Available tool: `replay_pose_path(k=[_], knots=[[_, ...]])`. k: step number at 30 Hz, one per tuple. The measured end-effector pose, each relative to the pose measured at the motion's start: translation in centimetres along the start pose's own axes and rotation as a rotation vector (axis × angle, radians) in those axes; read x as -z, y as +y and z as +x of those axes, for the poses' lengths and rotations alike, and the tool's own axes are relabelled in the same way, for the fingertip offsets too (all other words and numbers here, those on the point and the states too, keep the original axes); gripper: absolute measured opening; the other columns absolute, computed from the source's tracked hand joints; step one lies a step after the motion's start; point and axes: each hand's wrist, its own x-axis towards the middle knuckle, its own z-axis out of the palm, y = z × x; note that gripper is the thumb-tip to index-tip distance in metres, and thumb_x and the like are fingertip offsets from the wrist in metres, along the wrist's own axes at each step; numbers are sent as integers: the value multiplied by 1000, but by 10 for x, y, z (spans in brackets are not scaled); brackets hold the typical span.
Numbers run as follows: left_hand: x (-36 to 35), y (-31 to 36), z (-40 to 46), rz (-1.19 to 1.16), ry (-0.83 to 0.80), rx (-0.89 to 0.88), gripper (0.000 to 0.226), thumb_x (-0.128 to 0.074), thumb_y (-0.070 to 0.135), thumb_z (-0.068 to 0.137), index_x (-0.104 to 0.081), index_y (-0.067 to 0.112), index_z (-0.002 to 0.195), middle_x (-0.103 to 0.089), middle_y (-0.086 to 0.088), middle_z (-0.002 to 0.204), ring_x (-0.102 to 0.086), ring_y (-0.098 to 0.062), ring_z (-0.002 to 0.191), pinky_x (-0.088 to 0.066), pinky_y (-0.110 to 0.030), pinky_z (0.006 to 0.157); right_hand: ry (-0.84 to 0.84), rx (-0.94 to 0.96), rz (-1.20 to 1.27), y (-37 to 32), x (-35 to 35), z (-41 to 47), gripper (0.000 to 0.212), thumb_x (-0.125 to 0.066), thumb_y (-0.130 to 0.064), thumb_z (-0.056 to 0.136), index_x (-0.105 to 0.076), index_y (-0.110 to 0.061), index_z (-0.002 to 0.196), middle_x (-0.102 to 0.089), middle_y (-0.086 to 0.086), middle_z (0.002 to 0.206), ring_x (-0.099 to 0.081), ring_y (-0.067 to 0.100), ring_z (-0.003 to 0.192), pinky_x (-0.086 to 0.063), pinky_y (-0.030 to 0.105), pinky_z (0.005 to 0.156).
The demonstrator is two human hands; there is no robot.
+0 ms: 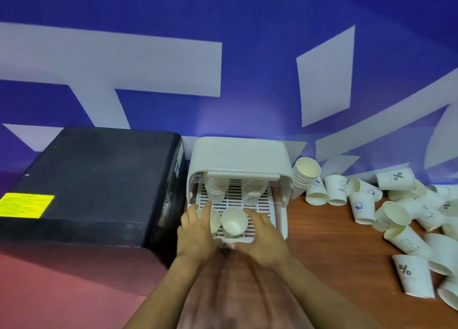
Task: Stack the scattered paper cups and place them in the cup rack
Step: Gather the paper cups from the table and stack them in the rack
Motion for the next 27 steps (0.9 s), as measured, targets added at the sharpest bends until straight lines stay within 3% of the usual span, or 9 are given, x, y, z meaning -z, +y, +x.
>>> replay_pose_path(k=[4, 9, 13, 20, 27], knots=[[12, 16, -26, -115, 78, -67, 84, -66, 39, 79, -17, 32, 147, -19, -4, 148, -24, -26, 134, -33, -39, 108, 32, -14, -58, 9, 19, -27, 87, -69, -55, 73, -24, -36, 145, -32, -8, 146, -42, 16, 130, -37, 40, 106], [5, 50, -45, -271, 138, -182, 70, -66, 33, 81, -32, 30, 142, -32, 0, 142, -33, -22, 128, -34, -34, 104, 42, -66, -114, 42, 35, -73, 78, -68, -46, 76, -27, -35, 142, -37, -4, 141, -46, 19, 126, -41, 41, 102], [-21, 80, -66, -316, 17, -247, 68, -63, 29, 83, -32, 27, 143, -36, -1, 141, -38, -21, 128, -37, -33, 105, 64, -170, -82, 80, 56, -103, 72, -69, -39, 79, -31, -35, 141, -39, -2, 138, -54, 18, 114, -47, 36, 95], [-60, 139, -83, -297, -139, -290, 59, -63, 32, 86, -37, 27, 139, -45, 2, 136, -45, -15, 124, -39, -30, 103, 101, -210, -7, 160, 111, -125, 63, -67, -35, 83, -38, -29, 138, -46, -1, 136, -51, 13, 116, -46, 32, 94], [-111, 252, -86, -227, -206, -239, 56, -62, 34, 86, -40, 25, 136, -50, 0, 129, -51, -16, 115, -40, -28, 99, 101, -231, 45, 270, 176, -144, 57, -65, -34, 83, -43, -29, 135, -54, -4, 121, -52, 7, 102, -44, 26, 84]])
